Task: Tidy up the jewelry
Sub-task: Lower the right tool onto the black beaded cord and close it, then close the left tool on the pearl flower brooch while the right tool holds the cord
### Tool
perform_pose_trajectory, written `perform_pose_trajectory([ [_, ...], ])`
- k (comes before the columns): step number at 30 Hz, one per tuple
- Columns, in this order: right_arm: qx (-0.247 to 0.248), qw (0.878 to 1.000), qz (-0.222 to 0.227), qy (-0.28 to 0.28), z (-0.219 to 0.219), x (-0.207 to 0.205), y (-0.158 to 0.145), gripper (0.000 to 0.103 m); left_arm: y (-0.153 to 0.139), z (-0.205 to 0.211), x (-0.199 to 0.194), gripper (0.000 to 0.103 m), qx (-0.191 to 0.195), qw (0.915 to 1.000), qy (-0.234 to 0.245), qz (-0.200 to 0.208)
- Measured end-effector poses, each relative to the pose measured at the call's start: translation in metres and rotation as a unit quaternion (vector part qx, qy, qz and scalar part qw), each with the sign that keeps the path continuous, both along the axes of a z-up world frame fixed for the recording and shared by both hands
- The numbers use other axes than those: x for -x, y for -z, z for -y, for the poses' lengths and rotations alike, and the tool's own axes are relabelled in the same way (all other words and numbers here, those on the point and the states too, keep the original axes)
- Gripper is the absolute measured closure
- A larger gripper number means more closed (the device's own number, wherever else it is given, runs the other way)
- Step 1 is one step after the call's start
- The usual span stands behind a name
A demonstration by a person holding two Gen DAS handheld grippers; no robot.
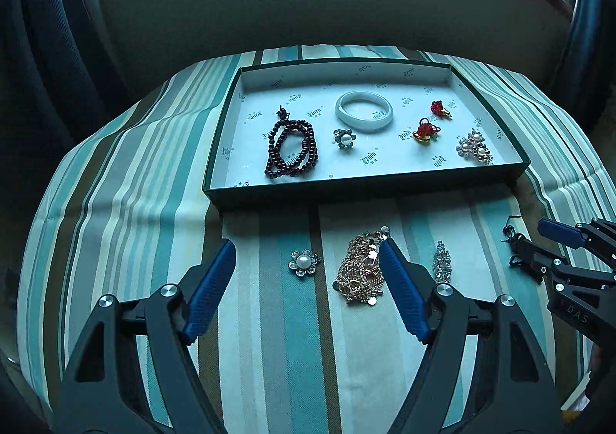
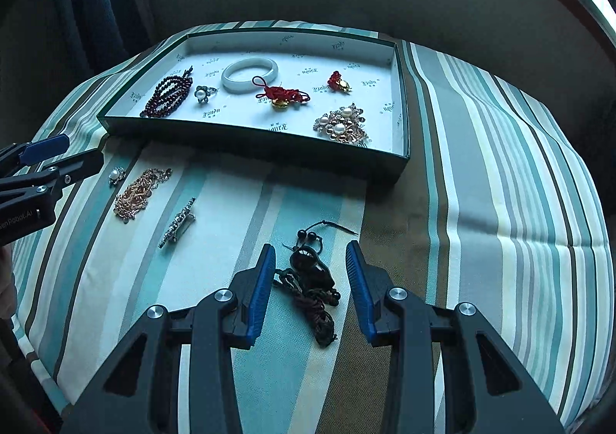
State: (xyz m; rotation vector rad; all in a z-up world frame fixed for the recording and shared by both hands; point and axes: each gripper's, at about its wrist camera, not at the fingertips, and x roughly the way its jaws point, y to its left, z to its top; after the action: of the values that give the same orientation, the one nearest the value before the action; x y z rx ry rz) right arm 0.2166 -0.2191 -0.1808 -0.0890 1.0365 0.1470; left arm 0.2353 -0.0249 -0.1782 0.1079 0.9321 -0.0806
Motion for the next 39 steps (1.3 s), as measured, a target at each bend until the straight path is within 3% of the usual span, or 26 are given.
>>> perform_pose_trajectory([
  [15, -0.018, 0.999, -0.014, -0.023, 0.003, -0.004, 0.013, 0.064, 0.003, 0.013, 0.014, 0.027, -0.012, 0.9998, 0.009, -0.008],
  [22, -0.026, 0.999, -0.015, -0.042, -0.003, -0.002, 0.012, 0.086, 0.006, 0.023, 0.013, 0.027, -0.015, 0.9996, 0.018, -0.013],
  [29, -0.027, 0.999, -0.010, -0.030, 0.003, 0.000, 0.009, 0.087, 0.008, 0.026, 0.012, 0.027, -0.018, 0.9995, 0.021, -0.014],
  [39, -0.024, 0.999, -0.004, -0.032, 0.002, 0.001, 0.005, 0.087, 0.012, 0.002, 0.005, 0.028, -0.022, 0.9995, -0.010, -0.019],
])
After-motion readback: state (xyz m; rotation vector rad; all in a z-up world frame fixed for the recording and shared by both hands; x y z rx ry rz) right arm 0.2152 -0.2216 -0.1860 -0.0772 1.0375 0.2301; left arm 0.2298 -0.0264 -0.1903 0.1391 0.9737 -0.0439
